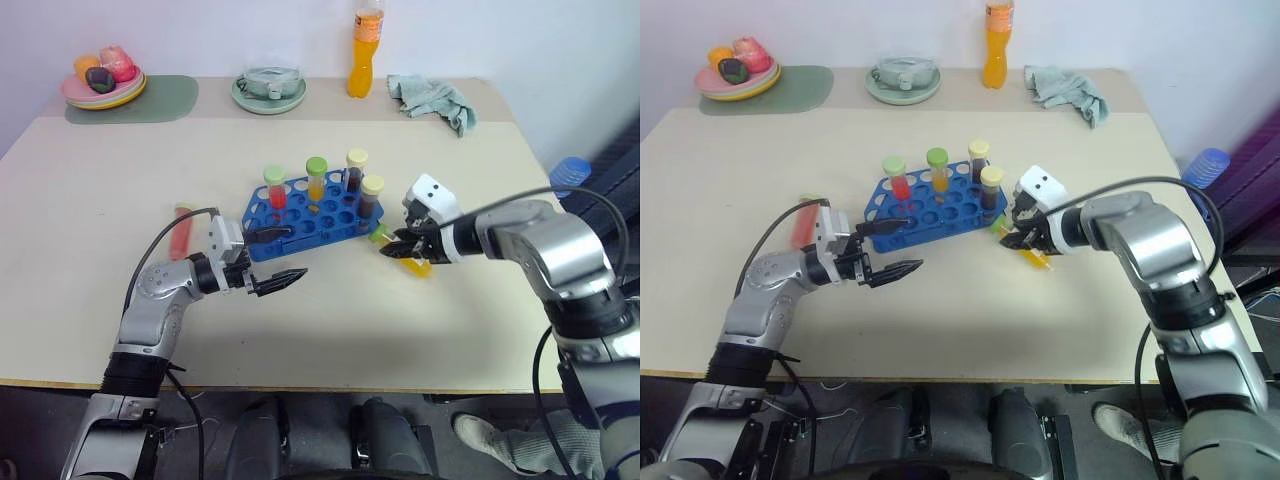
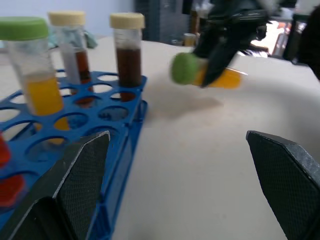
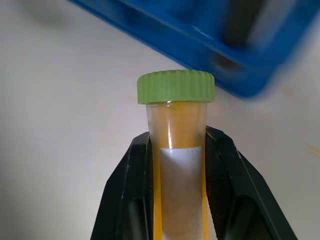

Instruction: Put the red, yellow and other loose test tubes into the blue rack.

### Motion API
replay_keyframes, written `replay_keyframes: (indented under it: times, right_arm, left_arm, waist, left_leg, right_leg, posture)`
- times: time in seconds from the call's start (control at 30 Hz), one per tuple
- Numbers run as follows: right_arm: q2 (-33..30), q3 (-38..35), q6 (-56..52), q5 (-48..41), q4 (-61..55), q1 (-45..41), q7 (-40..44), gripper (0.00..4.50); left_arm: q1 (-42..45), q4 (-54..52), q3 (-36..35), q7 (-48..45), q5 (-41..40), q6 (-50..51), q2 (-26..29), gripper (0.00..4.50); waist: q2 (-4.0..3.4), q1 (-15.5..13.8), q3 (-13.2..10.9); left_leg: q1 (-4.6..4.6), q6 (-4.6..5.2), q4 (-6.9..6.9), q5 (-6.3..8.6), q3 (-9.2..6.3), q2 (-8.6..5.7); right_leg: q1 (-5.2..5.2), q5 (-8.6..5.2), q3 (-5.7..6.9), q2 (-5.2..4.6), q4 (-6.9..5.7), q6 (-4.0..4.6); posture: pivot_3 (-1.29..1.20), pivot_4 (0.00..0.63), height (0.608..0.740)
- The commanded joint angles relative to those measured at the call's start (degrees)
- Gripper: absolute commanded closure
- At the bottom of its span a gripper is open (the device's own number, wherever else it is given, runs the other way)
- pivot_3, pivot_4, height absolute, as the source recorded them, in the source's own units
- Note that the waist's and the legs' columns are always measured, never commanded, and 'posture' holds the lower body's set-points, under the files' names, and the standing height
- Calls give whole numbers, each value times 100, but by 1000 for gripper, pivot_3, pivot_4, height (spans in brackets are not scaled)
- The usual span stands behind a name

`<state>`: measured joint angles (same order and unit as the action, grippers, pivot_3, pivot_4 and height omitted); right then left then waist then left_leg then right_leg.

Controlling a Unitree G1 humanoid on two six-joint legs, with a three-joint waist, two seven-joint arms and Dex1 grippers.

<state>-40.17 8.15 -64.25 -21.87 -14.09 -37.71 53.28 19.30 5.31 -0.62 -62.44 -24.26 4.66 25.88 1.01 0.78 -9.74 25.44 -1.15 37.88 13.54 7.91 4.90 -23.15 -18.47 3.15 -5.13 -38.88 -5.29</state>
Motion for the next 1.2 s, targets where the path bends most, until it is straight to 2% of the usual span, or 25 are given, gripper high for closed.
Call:
replay_keyframes:
  times: [0.03,0.13,0.2,0.27,0.43,0.77,1.0,1.2]
  right_arm:
    - [754,-852,1077,-589,-474,356,-95,3638]
    - [1788,-1099,2233,-837,-308,541,-256,3638]
    - [2277,-1065,2625,-836,-66,493,-443,3638]
    - [2814,-989,3464,-700,259,426,-556,3638]
    - [3680,-830,5536,-182,1549,199,-631,3638]
    - [4305,-919,8108,119,4368,-121,-202,3638]
    - [4252,-1113,9019,256,5756,-463,-199,3638]
    - [4253,-1255,9392,302,6225,-638,-316,3638]
  left_arm:
    - [-164,-336,-185,68,-155,65,89,0]
    - [-220,-296,-283,99,-159,91,165,0]
    - [-189,-162,-300,106,-67,-18,212,0]
    - [-114,-48,-334,152,-48,-81,206,0]
    - [-16,109,-411,202,-62,-157,179,0]
    - [-216,-25,-698,367,-263,-200,121,0]
    - [-500,-709,-768,577,-468,154,200,0]
    - [-549,-1001,-834,664,-598,407,268,0]
  waist:
    - [2,21,1]
    - [2,28,1]
    - [3,11,2]
    - [3,3,2]
    - [3,11,2]
    - [2,44,2]
    - [0,54,1]
    - [-1,68,1]
  left_leg:
    - [-5,0,0,0,-2,2]
    - [-6,-5,1,-3,3,2]
    - [-5,-6,1,-4,7,2]
    - [-4,-6,4,-3,7,2]
    - [-3,-6,5,-3,8,1]
    - [-4,-7,4,-4,8,3]
    - [-6,-10,4,-6,7,4]
    - [-10,-10,4,-6,6,4]
  right_leg:
    - [4,0,0,3,1,0]
    - [4,0,2,9,-5,0]
    - [1,0,1,8,-9,0]
    - [5,0,2,7,-7,0]
    - [4,0,3,7,-8,0]
    - [2,0,3,7,-11,0]
    - [3,0,2,6,-16,0]
    - [6,0,2,6,-17,0]
  posture:
    - [0,150,740]
    - [0,150,740]
    - [0,150,740]
    - [0,150,740]
    - [0,150,740]
    - [0,150,740]
    - [0,150,740]
    - [0,150,740]
